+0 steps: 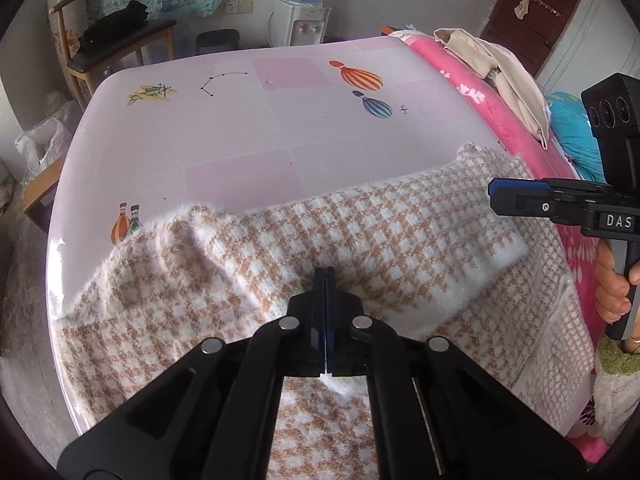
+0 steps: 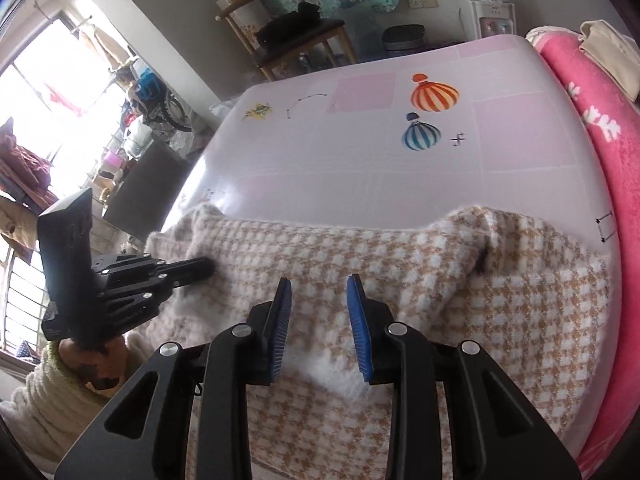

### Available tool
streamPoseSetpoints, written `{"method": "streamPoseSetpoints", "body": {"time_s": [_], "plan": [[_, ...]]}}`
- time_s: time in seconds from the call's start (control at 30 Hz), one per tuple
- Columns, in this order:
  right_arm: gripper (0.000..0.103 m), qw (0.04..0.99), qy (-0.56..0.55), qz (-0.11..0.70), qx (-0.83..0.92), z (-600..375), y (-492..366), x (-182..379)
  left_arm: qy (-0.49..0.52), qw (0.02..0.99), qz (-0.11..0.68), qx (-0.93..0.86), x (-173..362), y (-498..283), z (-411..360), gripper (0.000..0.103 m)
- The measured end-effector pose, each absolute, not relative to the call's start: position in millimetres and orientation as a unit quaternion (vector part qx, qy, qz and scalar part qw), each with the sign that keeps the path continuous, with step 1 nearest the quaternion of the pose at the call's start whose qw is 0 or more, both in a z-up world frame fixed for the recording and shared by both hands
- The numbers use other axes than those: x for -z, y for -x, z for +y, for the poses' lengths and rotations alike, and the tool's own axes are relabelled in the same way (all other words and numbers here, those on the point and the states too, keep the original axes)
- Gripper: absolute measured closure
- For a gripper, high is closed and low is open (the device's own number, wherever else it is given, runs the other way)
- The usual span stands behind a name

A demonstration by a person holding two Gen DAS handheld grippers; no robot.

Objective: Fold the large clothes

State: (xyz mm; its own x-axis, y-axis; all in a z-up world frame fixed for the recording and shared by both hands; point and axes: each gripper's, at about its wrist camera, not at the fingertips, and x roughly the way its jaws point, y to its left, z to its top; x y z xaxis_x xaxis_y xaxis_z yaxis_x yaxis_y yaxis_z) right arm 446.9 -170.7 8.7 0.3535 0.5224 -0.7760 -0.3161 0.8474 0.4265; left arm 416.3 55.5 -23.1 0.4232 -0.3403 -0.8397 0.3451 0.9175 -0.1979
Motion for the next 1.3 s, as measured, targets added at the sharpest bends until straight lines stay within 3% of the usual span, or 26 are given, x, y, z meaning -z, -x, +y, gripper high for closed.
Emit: {"method": "streamPoseSetpoints", "body": {"time_s": [0.17, 0.33, 0.47, 0.6, 0.73, 0.9, 0.97, 1.07, 1.2, 1.3], "plan": [[0.074, 0.797, -0.093, 0.533, -0.267, -146.3, -441.1, 29.7, -0.008, 0.841, 0.504, 0.199, 26.2, -420.7, 58.9, 0.101], [0.074, 0.805, -0.079, 0.532, -0.252, -139.7, -434.7, 26.4, -0.027, 0.853, 0.489, 0.178, 11.3, -426.0, 55.2, 0.100], [0.074, 0.818, -0.092, 0.519, -0.230, -137.7, -429.7, 26.7, -0.006, 0.858, 0.477, 0.192, -3.3, -435.3, 45.0, 0.094], [0.074, 0.823, -0.076, 0.516, -0.224, -135.7, -414.3, 27.0, -0.048, 0.844, 0.501, 0.187, 18.1, -431.2, 21.9, 0.084], [0.074, 0.811, -0.069, 0.534, -0.227, -145.5, -411.2, 17.7, -0.055, 0.852, 0.485, 0.191, 24.3, -416.9, 27.4, 0.081], [0.073, 0.858, -0.056, 0.479, -0.177, -156.2, -442.3, -15.2, -0.033, 0.849, 0.490, 0.194, 24.1, -419.2, 32.4, 0.081], [0.067, 0.867, -0.046, 0.473, -0.154, -156.9, -457.8, -10.5, -0.032, 0.850, 0.491, 0.190, 23.6, -419.0, 31.5, 0.081], [0.066, 0.850, -0.039, 0.507, -0.139, -155.0, -472.8, 20.0, -0.021, 0.855, 0.483, 0.187, 14.8, -420.8, 33.5, 0.081], [0.066, 0.860, -0.005, 0.491, -0.134, -149.4, -463.1, 20.0, -0.028, 0.872, 0.458, 0.169, 2.0, -428.9, 34.6, 0.079], [0.065, 0.861, 0.007, 0.489, -0.140, -155.6, -453.0, 19.2, -0.061, 0.856, 0.495, 0.133, 23.9, -438.3, 38.5, 0.076]]}}
